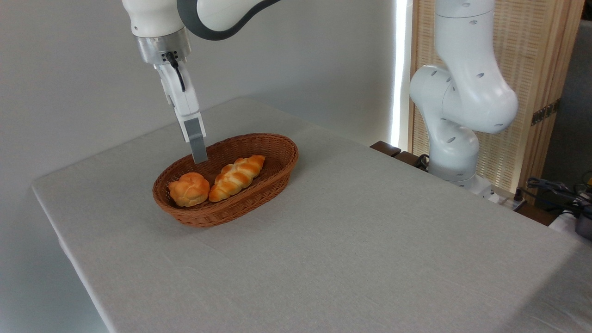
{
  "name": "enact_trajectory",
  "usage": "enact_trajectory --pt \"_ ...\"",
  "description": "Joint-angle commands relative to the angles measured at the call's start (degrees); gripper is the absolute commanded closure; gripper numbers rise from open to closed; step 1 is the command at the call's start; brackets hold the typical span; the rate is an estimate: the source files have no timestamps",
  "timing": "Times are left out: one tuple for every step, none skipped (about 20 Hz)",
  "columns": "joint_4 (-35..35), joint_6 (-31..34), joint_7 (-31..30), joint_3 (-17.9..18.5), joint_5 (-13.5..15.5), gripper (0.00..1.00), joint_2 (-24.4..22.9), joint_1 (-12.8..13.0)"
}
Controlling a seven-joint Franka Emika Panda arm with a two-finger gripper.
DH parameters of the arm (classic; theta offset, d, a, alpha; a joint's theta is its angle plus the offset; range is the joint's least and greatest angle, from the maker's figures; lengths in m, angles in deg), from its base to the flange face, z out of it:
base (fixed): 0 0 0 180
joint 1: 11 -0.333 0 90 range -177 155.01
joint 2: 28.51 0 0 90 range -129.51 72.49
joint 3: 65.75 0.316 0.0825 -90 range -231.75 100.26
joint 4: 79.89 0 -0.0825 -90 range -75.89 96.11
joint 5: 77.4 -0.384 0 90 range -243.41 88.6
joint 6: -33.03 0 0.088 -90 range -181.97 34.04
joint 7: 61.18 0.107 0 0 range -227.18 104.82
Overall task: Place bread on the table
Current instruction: 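Lower the gripper onto the round bread roll and close on it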
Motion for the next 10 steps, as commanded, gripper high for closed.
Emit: enact_trajectory --pt "2.48 -7.2 0.24 -1.41 -0.25 0.0 0.99 0.3" --pt "4.15 -10.09 0.24 -1.85 -0.34 0.0 0.99 0.39" --pt "5.64 -12.91 0.15 -2.99 -0.34 0.0 0.99 0.39" --pt "6.96 -15.37 0.15 -3.35 -0.34 0.0 0.99 0.48" --pt "8.28 -16.79 0.41 -3.53 -0.34 0.0 0.9 0.65" --pt "9.08 -17.41 0.68 -3.7 -0.78 0.0 0.99 0.92" --pt "9.61 -18.03 0.77 -3.79 -2.52 0.0 1.07 1.18" --pt "10.14 -18.73 0.77 -3.79 -5.06 0.0 1.42 1.53" --pt "10.23 -19.52 0.77 -3.88 -6.83 0.0 2.03 1.71" --pt "10.23 -20.48 0.77 -4.23 -7.37 0.0 2.65 1.71"
